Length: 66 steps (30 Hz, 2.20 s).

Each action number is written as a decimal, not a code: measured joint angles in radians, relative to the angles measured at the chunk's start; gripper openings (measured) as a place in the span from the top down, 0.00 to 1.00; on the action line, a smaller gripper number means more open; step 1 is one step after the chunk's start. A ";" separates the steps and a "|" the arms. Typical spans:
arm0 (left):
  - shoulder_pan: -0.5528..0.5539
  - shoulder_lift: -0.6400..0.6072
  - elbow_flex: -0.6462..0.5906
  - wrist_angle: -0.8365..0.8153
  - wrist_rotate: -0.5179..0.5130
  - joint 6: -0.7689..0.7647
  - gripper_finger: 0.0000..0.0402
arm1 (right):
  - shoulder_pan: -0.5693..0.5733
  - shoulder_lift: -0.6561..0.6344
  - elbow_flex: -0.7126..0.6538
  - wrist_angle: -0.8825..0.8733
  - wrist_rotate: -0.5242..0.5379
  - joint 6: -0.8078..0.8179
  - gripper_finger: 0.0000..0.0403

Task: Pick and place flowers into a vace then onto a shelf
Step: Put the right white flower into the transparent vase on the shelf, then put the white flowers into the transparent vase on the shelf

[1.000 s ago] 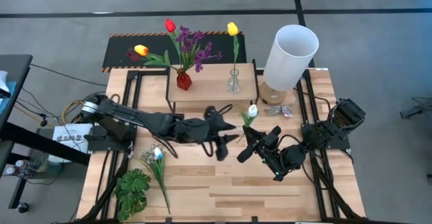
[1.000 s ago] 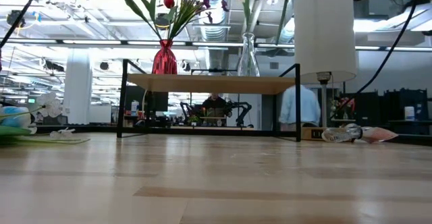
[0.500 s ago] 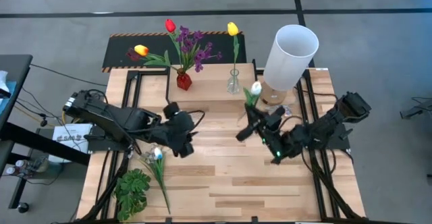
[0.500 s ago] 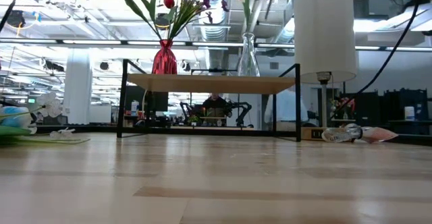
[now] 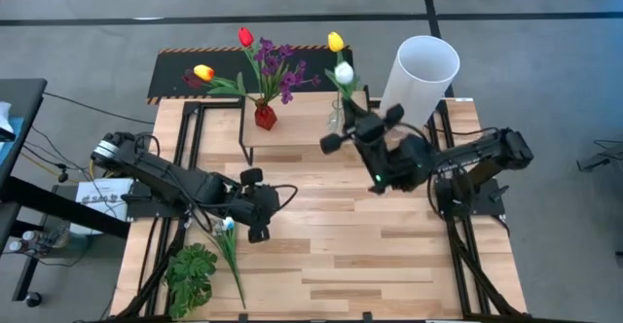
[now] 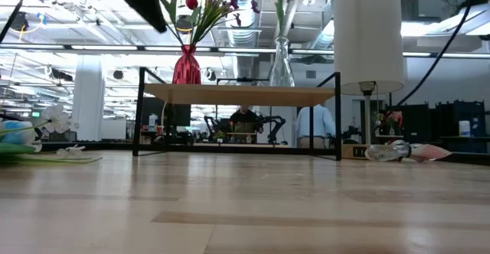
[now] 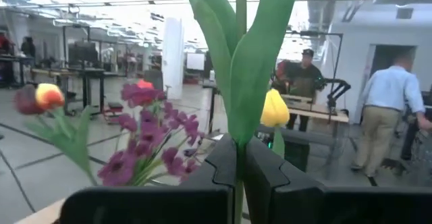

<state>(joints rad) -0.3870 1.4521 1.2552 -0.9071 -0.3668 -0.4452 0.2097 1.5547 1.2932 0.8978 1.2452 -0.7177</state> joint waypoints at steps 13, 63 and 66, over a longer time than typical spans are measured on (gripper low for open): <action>0.011 0.000 -0.139 0.195 0.067 0.004 0.60 | -0.211 0.005 0.052 -0.411 -0.131 0.366 1.00; 0.022 0.000 -0.141 0.203 0.074 0.016 0.60 | -0.299 0.005 0.052 -0.888 -0.174 0.879 0.66; 0.022 0.000 -0.141 0.179 0.074 0.015 0.60 | -0.274 0.005 0.052 -0.909 -0.172 0.878 0.61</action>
<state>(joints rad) -0.3653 1.4517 1.1141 -0.7285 -0.2924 -0.4301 -0.0640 1.5593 1.3449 -0.0108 1.0728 0.1603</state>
